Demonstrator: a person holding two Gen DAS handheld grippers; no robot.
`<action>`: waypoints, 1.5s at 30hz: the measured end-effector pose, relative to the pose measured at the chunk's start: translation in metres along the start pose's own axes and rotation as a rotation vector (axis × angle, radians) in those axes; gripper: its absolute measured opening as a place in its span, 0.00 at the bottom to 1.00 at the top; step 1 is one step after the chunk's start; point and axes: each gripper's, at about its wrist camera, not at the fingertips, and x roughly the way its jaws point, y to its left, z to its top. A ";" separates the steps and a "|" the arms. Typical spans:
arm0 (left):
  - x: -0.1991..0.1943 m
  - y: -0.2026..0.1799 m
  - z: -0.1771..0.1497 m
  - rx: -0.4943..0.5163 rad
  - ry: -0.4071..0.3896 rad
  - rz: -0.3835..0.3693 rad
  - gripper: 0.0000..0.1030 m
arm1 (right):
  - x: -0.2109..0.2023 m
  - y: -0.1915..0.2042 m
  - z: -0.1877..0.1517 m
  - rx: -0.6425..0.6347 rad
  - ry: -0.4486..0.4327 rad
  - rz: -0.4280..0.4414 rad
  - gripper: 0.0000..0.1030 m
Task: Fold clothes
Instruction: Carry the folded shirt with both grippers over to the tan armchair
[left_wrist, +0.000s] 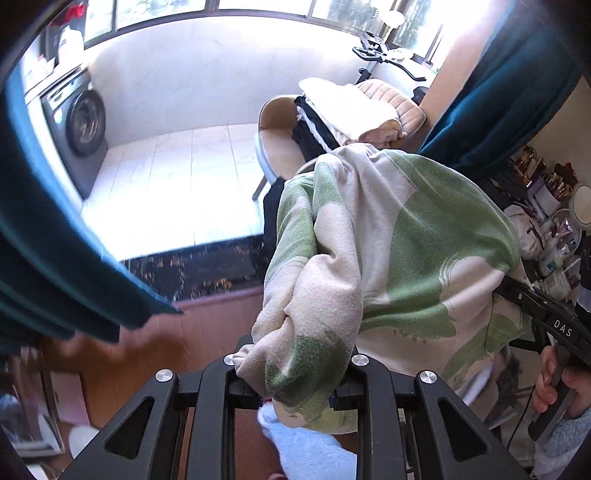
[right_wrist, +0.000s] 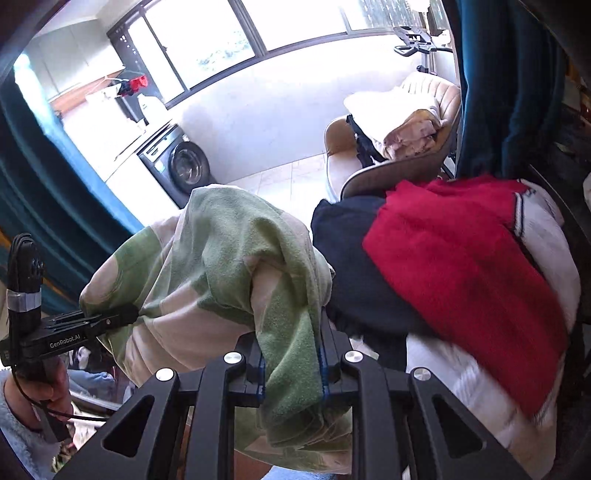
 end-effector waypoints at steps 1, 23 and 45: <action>0.010 0.003 0.021 0.005 0.005 -0.003 0.21 | 0.011 -0.004 0.015 0.007 -0.012 0.000 0.19; 0.230 0.073 0.433 0.259 0.069 -0.238 0.21 | 0.241 -0.060 0.342 0.357 -0.136 -0.206 0.19; 0.452 -0.114 0.679 0.529 0.121 -0.369 0.21 | 0.342 -0.262 0.547 0.462 -0.158 -0.500 0.20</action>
